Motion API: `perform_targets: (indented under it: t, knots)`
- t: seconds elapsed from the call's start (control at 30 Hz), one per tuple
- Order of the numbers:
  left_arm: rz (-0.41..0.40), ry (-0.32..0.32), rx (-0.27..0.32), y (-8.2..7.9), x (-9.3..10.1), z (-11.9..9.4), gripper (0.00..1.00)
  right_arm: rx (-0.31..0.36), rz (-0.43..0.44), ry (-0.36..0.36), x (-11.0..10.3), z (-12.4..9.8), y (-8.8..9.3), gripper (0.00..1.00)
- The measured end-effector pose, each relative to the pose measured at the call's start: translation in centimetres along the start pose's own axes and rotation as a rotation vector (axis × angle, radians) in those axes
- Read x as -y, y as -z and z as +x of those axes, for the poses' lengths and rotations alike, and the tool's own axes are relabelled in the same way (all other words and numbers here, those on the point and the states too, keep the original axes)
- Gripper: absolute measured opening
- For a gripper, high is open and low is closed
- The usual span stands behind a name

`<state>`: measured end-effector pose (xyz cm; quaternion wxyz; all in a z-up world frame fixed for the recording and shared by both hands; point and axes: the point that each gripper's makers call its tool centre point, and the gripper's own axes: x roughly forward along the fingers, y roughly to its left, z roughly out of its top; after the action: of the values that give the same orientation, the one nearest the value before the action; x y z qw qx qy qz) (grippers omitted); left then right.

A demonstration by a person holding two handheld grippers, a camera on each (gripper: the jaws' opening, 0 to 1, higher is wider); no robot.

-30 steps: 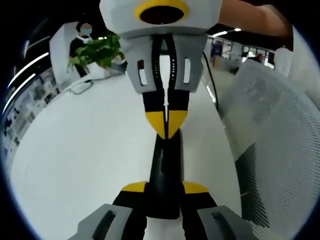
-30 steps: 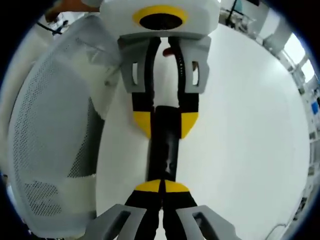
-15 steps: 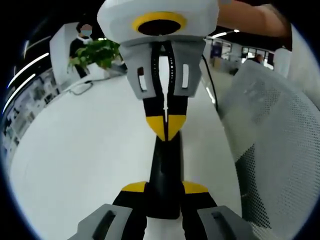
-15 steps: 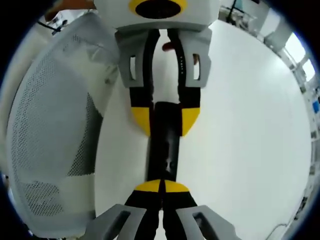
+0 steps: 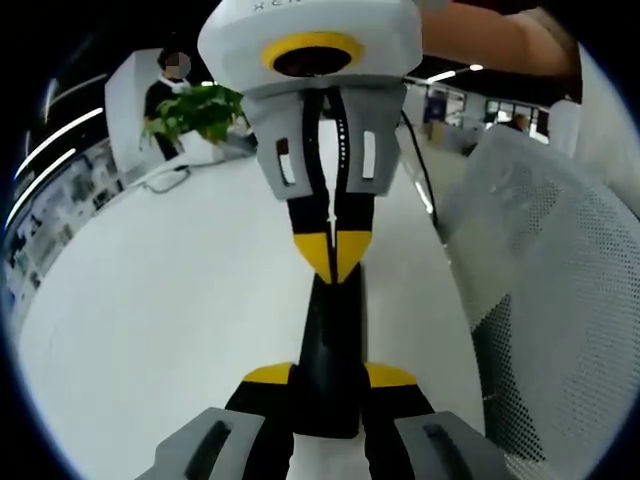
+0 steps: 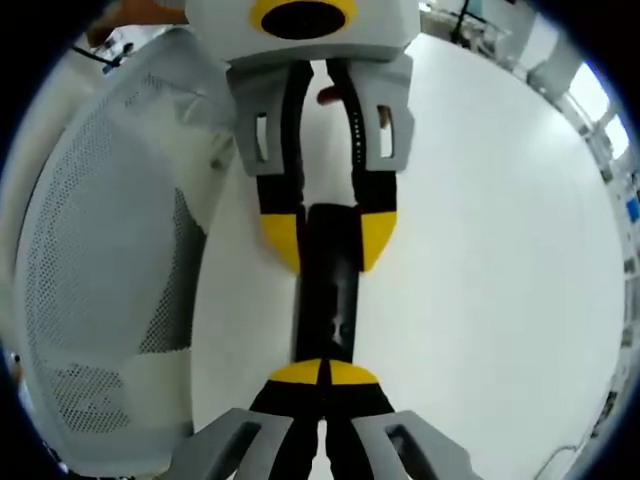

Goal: Press the specified remote control buttons in sequence, fully releasing each button before pressing the next.

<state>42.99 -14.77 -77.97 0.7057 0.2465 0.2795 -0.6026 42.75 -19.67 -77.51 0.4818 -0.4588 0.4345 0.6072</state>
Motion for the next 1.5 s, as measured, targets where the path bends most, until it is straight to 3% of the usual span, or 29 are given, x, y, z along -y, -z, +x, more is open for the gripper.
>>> perform_targets:
  t: [0.63,1.5]
  knots:
    - [-0.005,0.006,0.019,-0.1,-0.1,0.0,0.24,0.024,0.007,0.016,0.5,-1.2,-0.6,0.00]
    - [-0.018,0.004,0.105,-0.2,0.0,0.0,0.24,0.027,-0.007,0.017,1.7,-1.8,-1.8,0.00]
